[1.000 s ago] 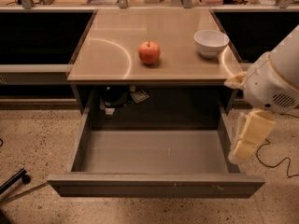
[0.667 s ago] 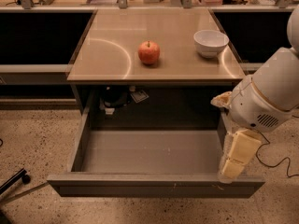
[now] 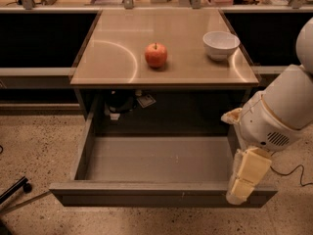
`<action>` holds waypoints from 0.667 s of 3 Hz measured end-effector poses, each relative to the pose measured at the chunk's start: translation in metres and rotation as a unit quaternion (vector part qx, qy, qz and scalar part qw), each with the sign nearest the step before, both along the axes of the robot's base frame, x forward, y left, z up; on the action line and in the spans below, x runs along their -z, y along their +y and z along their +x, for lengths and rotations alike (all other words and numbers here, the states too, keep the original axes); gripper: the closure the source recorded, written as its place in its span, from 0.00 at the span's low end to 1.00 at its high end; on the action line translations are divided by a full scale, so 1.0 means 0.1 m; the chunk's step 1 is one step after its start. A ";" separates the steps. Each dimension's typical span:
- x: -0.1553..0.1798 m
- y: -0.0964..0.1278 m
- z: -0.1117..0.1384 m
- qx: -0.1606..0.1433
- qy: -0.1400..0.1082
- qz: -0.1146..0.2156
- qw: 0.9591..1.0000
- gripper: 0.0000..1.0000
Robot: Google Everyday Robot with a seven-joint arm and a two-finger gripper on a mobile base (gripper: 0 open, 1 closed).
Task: Close top drawer
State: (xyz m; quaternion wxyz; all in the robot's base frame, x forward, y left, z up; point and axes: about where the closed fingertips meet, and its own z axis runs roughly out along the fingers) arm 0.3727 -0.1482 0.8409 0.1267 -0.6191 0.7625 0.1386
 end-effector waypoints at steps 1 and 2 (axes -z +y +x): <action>0.32 0.12 -0.24 -0.004 0.047 0.018 0.999 0.00; 0.60 0.22 -0.46 -0.002 0.089 0.045 0.995 0.00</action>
Offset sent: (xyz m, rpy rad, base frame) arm -0.0694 0.0316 -0.0912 0.1586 0.2798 -0.0070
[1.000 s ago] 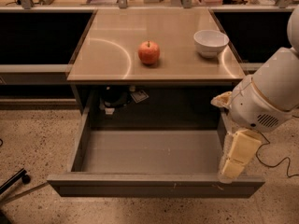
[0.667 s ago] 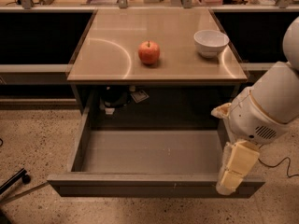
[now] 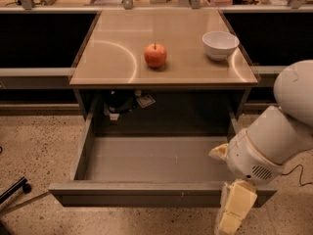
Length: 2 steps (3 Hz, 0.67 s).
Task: Close top drawer
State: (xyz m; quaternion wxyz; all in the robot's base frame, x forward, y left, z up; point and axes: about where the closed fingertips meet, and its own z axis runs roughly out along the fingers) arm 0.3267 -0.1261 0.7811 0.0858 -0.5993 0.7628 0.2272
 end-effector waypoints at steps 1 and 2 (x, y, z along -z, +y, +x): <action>0.16 0.17 -0.19 -0.009 0.034 0.026 0.999 0.00; 0.16 0.17 -0.20 -0.009 0.035 0.027 0.999 0.00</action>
Offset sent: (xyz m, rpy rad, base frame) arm -0.0159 0.0108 -0.0210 0.0431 0.0650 0.0232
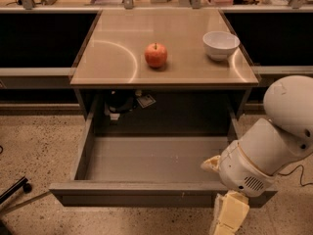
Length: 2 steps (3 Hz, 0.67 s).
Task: Close top drawer
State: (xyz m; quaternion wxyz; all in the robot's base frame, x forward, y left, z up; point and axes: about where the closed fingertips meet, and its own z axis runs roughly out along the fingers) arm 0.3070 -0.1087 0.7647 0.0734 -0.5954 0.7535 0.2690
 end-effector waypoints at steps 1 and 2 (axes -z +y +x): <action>-0.29 -0.14 0.24 0.001 -0.043 -0.028 0.999 0.00; -0.47 -0.27 0.44 -0.010 -0.075 -0.069 0.995 0.00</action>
Offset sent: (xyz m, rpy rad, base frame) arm 0.0718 -0.0451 0.0700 -0.2396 -0.2264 0.0450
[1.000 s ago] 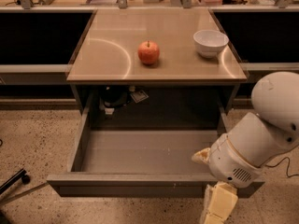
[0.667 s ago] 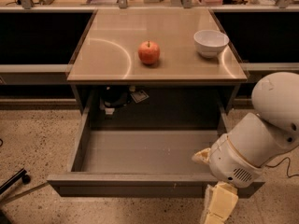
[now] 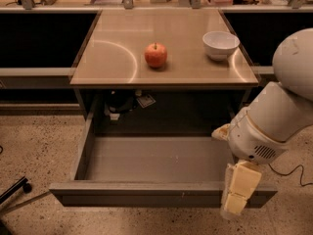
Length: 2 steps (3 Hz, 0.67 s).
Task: Close top drawer
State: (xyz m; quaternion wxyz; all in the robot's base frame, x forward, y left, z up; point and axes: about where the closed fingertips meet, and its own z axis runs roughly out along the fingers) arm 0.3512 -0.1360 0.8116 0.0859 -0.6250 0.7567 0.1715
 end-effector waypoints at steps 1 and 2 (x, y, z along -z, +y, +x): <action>0.08 -0.05 -0.12 -0.006 0.020 -0.010 1.000 0.00; 0.27 -0.07 -0.34 -0.009 0.057 -0.005 0.998 0.00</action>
Offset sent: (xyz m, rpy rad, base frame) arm -0.0597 -0.0097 -0.0502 0.0040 0.2138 0.0232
